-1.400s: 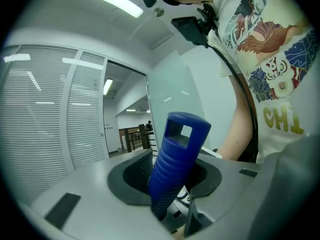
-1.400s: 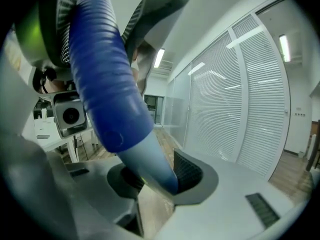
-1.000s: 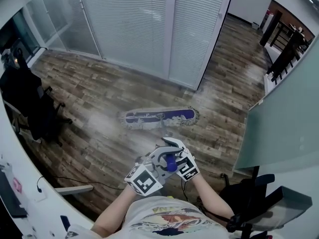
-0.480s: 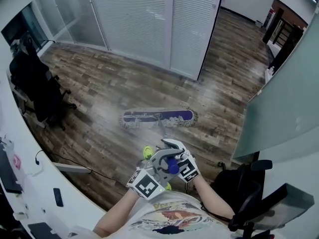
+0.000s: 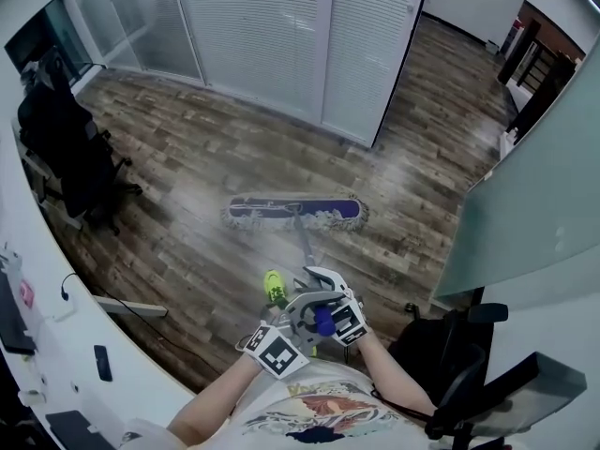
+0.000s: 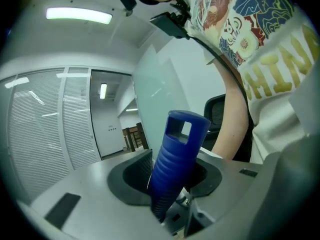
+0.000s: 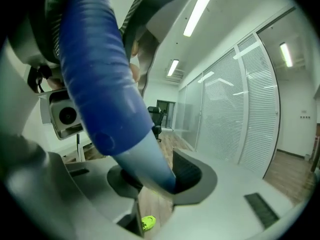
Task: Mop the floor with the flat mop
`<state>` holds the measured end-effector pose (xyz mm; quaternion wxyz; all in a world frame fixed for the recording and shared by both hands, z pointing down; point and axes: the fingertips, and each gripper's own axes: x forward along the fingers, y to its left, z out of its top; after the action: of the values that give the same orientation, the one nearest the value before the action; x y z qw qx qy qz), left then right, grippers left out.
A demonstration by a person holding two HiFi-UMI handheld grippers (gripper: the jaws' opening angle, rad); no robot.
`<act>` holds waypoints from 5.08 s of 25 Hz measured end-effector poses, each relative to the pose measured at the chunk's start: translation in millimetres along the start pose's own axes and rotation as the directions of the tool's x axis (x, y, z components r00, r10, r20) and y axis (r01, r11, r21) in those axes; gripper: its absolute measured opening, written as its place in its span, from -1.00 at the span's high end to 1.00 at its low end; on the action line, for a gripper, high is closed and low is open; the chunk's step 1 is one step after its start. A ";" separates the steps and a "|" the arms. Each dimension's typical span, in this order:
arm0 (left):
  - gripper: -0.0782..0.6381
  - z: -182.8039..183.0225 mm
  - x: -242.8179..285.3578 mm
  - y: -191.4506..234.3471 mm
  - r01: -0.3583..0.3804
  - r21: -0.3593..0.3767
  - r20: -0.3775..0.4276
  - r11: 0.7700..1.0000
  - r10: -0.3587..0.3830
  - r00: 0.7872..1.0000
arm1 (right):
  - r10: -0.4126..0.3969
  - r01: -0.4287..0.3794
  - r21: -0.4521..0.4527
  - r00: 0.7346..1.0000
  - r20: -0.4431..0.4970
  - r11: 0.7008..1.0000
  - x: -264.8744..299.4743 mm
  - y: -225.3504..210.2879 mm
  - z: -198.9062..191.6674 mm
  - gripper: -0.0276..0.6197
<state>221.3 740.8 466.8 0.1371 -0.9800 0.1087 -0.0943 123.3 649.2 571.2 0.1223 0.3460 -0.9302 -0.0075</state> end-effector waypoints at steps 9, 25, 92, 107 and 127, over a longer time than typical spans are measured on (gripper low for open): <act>0.37 -26.2 0.6 91.9 -0.018 -0.021 0.017 1.000 0.018 1.000 | 0.059 -0.059 0.008 0.998 0.004 0.998 76.3 -53.5 11.5 0.52; 0.37 -92.1 -13.1 373.6 0.012 -0.038 0.051 0.999 -0.010 0.999 | 0.026 -0.027 0.033 0.999 0.022 0.999 304.9 -220.7 67.8 0.47; 0.40 -45.4 -25.4 365.2 -0.345 -0.156 0.048 0.926 0.355 0.933 | 0.094 -0.109 0.077 0.980 0.177 0.991 221.5 -187.2 105.0 0.40; 0.37 -47.9 12.4 208.1 -0.384 -0.140 -0.035 0.913 0.383 0.923 | 0.191 -0.205 0.096 0.972 0.137 0.974 98.9 -119.5 39.1 0.40; 0.31 -152.6 -17.2 390.1 -0.337 -0.214 -0.071 0.917 0.330 0.941 | 0.252 -0.253 0.124 0.968 0.020 0.960 300.5 -207.4 30.0 0.31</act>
<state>99.0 340.9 495.5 0.0384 -0.9546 0.2862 -0.0730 29.9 295.3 588.5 0.0986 0.2317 -0.9655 0.0663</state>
